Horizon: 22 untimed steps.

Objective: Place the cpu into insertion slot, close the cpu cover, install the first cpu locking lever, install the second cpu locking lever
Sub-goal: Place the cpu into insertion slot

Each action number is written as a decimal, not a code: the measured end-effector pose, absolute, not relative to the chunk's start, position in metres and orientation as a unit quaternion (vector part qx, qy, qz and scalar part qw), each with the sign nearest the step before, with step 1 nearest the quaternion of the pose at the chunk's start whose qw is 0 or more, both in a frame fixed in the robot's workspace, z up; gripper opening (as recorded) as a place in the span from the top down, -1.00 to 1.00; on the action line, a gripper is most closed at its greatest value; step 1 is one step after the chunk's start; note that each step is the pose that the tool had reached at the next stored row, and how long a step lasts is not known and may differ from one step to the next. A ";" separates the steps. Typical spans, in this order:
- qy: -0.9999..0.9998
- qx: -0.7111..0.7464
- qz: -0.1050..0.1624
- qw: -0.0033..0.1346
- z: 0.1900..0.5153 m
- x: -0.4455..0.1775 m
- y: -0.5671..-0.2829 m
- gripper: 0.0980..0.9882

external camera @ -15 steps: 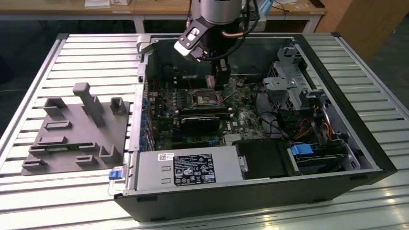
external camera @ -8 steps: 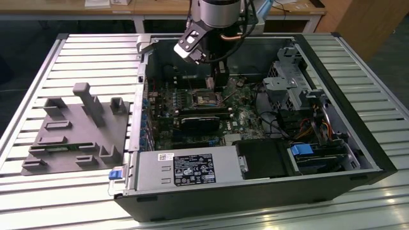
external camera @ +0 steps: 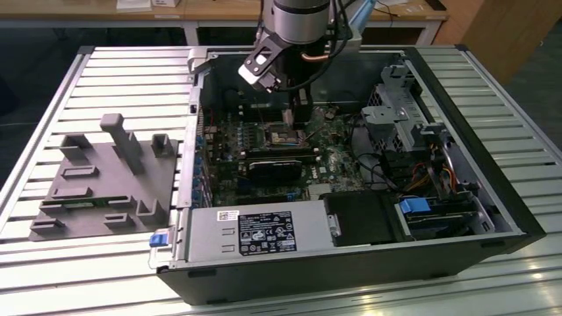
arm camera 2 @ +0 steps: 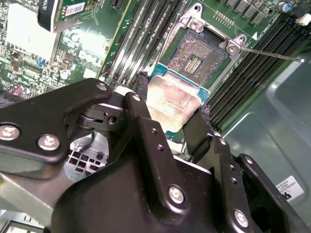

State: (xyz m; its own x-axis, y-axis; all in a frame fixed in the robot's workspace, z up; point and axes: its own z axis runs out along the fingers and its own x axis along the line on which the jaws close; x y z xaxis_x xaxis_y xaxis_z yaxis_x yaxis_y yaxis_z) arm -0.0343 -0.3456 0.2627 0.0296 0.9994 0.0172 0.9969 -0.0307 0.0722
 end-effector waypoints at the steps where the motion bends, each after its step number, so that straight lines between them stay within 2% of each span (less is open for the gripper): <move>1: 0.695 0.718 0.031 0.020 0.261 -0.034 -0.345 0.01; 22: 0.696 0.717 0.032 0.019 0.231 -0.044 -0.337 0.01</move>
